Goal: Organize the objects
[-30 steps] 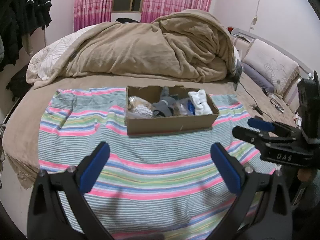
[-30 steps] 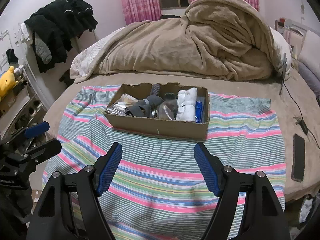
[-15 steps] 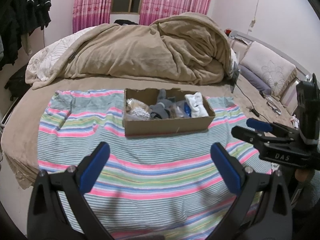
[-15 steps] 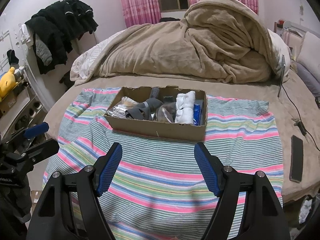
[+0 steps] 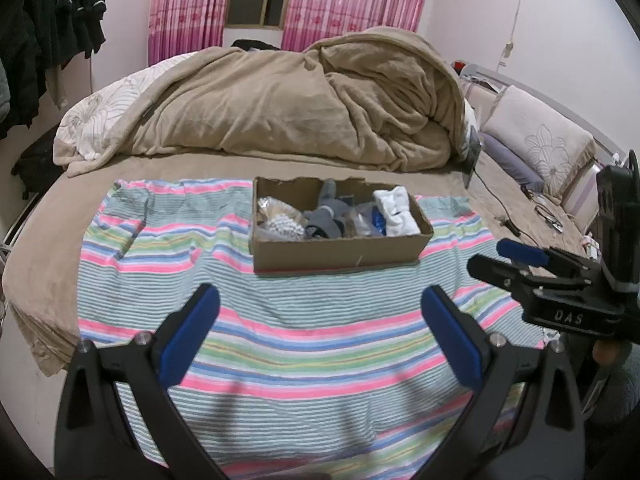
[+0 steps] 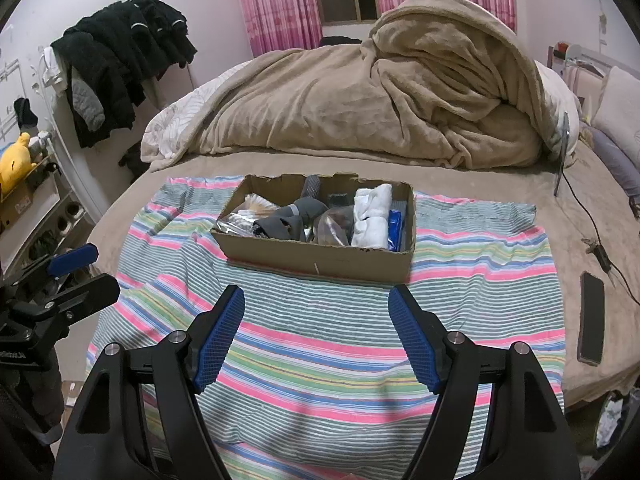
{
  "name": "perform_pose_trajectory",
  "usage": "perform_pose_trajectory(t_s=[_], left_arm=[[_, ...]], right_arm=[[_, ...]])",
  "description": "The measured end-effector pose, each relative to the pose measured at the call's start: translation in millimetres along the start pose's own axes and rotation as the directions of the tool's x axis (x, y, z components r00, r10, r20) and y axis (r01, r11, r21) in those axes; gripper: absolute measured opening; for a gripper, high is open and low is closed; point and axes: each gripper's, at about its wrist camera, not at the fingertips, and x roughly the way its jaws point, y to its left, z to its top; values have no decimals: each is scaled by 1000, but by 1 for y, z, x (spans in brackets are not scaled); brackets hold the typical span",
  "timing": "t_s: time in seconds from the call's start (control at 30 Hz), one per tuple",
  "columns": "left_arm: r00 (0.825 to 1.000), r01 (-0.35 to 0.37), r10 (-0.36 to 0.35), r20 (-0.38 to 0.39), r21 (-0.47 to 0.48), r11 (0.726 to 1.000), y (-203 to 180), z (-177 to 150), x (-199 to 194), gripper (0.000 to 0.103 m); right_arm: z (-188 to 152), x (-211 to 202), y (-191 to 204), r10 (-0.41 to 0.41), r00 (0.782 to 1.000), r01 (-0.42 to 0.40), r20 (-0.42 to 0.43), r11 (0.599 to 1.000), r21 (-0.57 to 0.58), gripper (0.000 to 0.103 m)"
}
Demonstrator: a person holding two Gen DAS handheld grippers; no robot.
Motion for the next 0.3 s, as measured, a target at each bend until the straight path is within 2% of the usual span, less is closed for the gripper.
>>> perform_pose_trajectory(t_s=[0.3], left_arm=[[1000, -12, 12, 2, 34, 999, 7, 9, 14, 102]], right_arm=[[5, 11, -5, -6, 1000, 6, -16, 1000, 0, 77]])
